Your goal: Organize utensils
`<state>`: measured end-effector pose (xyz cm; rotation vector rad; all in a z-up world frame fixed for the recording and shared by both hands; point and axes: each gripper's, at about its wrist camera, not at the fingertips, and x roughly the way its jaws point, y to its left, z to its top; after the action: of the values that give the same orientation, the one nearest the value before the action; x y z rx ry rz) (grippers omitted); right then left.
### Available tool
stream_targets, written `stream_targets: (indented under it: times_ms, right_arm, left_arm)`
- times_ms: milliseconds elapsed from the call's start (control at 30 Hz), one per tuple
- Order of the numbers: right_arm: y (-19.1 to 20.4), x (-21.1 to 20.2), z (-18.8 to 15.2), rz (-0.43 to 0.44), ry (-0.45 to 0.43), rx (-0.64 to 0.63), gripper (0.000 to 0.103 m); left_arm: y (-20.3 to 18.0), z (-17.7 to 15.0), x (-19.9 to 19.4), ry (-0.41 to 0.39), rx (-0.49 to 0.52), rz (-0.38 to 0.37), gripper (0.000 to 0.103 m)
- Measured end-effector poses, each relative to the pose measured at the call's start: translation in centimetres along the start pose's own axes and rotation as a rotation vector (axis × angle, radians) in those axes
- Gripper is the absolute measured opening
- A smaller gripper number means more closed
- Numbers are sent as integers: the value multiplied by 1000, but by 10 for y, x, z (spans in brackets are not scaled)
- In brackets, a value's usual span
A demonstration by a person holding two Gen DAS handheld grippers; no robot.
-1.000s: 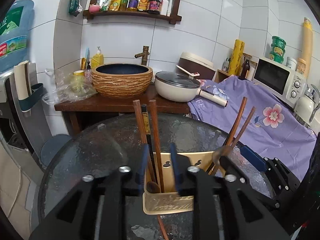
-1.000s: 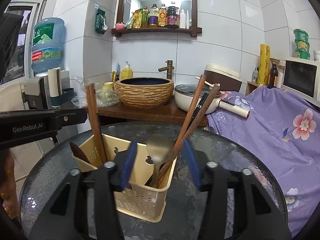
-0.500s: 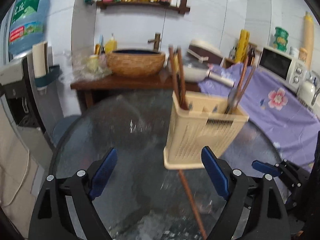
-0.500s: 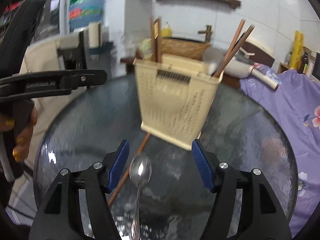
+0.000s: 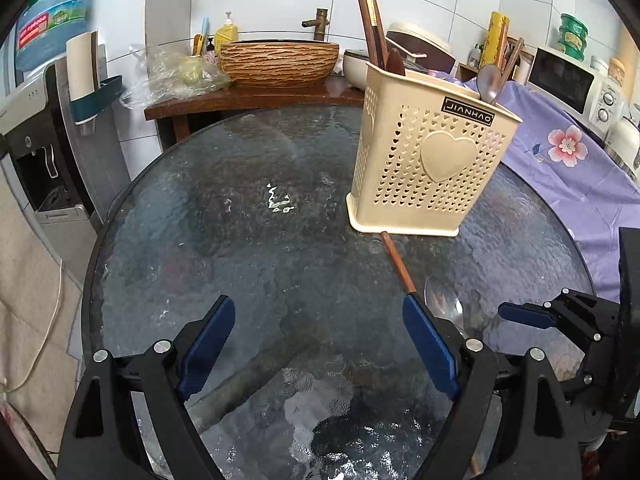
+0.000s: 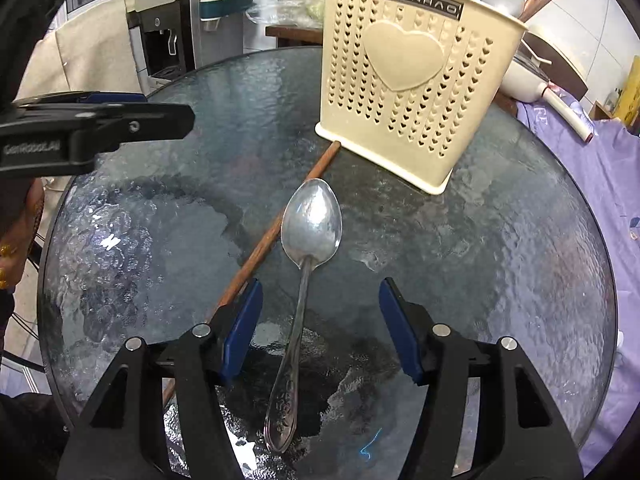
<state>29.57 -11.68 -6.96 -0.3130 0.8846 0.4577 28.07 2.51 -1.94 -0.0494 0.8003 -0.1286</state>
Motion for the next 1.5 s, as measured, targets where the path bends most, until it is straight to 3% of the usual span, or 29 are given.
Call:
stream_targets:
  times_ms: [400,633,700,800,1133,1267,1367,1500]
  right_arm:
    - [0,26,22,60,32,76,59]
    - [5,37,36,33,31,107,59]
    - [8,39,40,23,28,118,54]
    - [8,40,42,16,21,123,38]
    - [-9,31,30,17,15,175,38]
    - [-21,25,22,25,16,222,38]
    - [-23,22,17,22,14,224,38]
    - [-25,20,13,20,14,229,38]
  left_arm:
    - [3,1,1,1,-29,-9,84]
    - [9,-2,9,14,-54,17,84]
    - [10,-1,12,18,-58,20,84]
    - [10,0,15,24,-56,22,82]
    - [-15,9,44,91,20,25,77]
    - [-21,12,66,143,37,37,62]
    - [-24,16,77,172,28,23,57]
    - [-33,18,84,176,71,73,33]
